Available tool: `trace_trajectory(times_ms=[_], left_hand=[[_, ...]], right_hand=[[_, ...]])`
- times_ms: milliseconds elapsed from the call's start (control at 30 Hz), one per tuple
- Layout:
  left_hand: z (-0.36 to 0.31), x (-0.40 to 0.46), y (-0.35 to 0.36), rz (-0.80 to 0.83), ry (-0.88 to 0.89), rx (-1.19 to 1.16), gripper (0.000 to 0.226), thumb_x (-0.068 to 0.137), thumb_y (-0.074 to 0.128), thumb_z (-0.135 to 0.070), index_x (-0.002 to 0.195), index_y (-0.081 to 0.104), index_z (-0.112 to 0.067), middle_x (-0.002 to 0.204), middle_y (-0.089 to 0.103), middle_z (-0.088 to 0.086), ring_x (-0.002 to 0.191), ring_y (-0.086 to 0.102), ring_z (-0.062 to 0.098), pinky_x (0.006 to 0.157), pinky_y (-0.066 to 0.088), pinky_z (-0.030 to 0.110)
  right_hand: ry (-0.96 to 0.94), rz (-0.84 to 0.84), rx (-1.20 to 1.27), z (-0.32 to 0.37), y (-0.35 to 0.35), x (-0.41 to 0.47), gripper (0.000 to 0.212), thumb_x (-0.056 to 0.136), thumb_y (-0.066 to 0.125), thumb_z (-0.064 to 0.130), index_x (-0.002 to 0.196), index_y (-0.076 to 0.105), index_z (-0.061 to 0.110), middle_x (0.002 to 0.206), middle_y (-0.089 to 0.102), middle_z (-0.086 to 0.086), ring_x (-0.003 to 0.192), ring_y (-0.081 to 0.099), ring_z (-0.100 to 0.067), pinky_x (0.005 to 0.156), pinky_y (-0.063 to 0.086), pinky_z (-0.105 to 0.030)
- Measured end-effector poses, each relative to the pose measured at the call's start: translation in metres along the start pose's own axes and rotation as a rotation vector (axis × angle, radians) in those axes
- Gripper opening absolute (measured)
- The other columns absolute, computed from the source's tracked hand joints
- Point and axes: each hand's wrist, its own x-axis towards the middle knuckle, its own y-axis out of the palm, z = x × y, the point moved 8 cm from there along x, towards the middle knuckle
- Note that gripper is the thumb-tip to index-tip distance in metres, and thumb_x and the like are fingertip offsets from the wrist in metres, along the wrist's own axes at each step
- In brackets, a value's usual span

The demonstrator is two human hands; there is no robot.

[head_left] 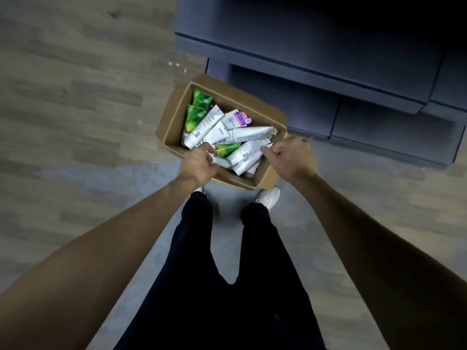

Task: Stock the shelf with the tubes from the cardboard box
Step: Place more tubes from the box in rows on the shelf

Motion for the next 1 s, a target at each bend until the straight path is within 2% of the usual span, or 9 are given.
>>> trace_trajectory(times_ms=[67, 133, 233, 333, 433, 533, 733, 867, 1000], left_hand=[[0.005, 0.010, 0.001, -0.002, -0.010, -0.008, 0.026, 0.077, 0.068, -0.006, 0.101, 0.063, -0.013, 0.083, 0.060, 0.002, 0.076, 0.060, 0.024, 0.080, 0.056, 0.037], [0.014, 0.022, 0.003, 0.008, -0.021, -0.010, 0.026, 0.076, 0.070, -0.009, 0.100, 0.062, -0.015, 0.086, 0.061, 0.001, 0.081, 0.064, 0.027, 0.080, 0.055, 0.035], [0.028, 0.042, 0.002, -0.001, -0.016, 0.031, 0.029, 0.077, 0.072, -0.014, 0.105, 0.062, -0.012, 0.091, 0.062, 0.002, 0.085, 0.065, 0.027, 0.082, 0.055, 0.036], [0.032, 0.066, -0.006, -0.030, 0.051, 0.214, 0.038, 0.080, 0.071, -0.020, 0.115, 0.059, -0.010, 0.110, 0.062, 0.010, 0.098, 0.063, 0.031, 0.087, 0.053, 0.040], [0.035, 0.094, -0.010, -0.033, 0.064, 0.424, 0.044, 0.084, 0.070, -0.023, 0.123, 0.053, -0.008, 0.124, 0.053, 0.014, 0.105, 0.060, 0.037, 0.086, 0.048, 0.042], [0.036, 0.122, -0.002, -0.022, 0.092, 0.590, 0.041, 0.089, 0.066, -0.024, 0.120, 0.051, -0.003, 0.125, 0.051, 0.017, 0.104, 0.061, 0.041, 0.084, 0.048, 0.044], [0.033, 0.159, 0.008, -0.071, 0.111, 0.794, 0.031, 0.097, 0.055, -0.024, 0.120, 0.052, -0.004, 0.117, 0.061, 0.018, 0.103, 0.064, 0.039, 0.080, 0.049, 0.039], [0.031, 0.162, 0.010, -0.073, 0.153, 0.828, 0.036, 0.095, 0.058, -0.028, 0.121, 0.051, -0.003, 0.113, 0.063, 0.017, 0.099, 0.065, 0.039, 0.074, 0.047, 0.037], [0.028, 0.164, 0.007, -0.087, 0.176, 0.791, 0.028, 0.094, 0.059, -0.026, 0.111, 0.054, -0.004, 0.106, 0.065, 0.018, 0.094, 0.066, 0.041, 0.072, 0.047, 0.039]], right_hand=[[0.002, 0.010, -0.046, 0.000, 0.004, 0.013, 0.044, 0.088, 0.055, 0.056, 0.085, 0.072, 0.015, 0.087, 0.067, -0.006, 0.090, 0.064, -0.033, 0.078, 0.054, -0.037], [0.014, 0.009, -0.012, 0.000, 0.011, 0.024, 0.034, 0.085, 0.061, 0.054, 0.098, 0.072, 0.025, 0.102, 0.072, 0.001, 0.099, 0.065, -0.027, 0.085, 0.054, -0.037], [-0.032, 0.025, 0.000, 0.009, 0.033, 0.041, 0.036, 0.083, 0.064, 0.049, 0.112, 0.066, 0.028, 0.109, 0.072, 0.007, 0.105, 0.065, -0.021, 0.089, 0.052, -0.035], [-0.088, 0.044, -0.062, 0.016, 0.056, 0.057, 0.042, 0.084, 0.066, 0.043, 0.121, 0.062, 0.023, 0.113, 0.069, -0.001, 0.108, 0.062, -0.026, 0.092, 0.051, -0.039], [-0.117, 0.106, -0.161, 0.021, 0.081, 0.073, 0.042, 0.087, 0.065, 0.034, 0.127, 0.059, 0.020, 0.118, 0.065, -0.009, 0.111, 0.058, -0.033, 0.091, 0.048, -0.038], [-0.160, 0.111, -0.227, 0.022, 0.101, 0.090, 0.041, 0.091, 0.060, 0.027, 0.131, 0.056, 0.019, 0.126, 0.062, -0.009, 0.116, 0.055, -0.033, 0.090, 0.047, -0.038], [-0.291, 0.025, -0.365, 0.014, 0.119, 0.120, 0.040, 0.097, 0.051, 0.014, 0.137, 0.051, 0.012, 0.137, 0.056, -0.011, 0.128, 0.049, -0.034, 0.103, 0.041, -0.042], [-0.355, -0.032, -0.497, 0.020, 0.121, 0.132, 0.039, 0.092, 0.053, 0.013, 0.130, 0.056, 0.009, 0.121, 0.065, -0.014, 0.111, 0.060, -0.036, 0.095, 0.044, -0.046], [-0.389, -0.091, -0.601, 0.036, 0.125, 0.140, 0.026, 0.085, 0.055, 0.007, 0.109, 0.066, 0.005, 0.095, 0.069, -0.015, 0.085, 0.067, -0.036, 0.075, 0.053, -0.042]])
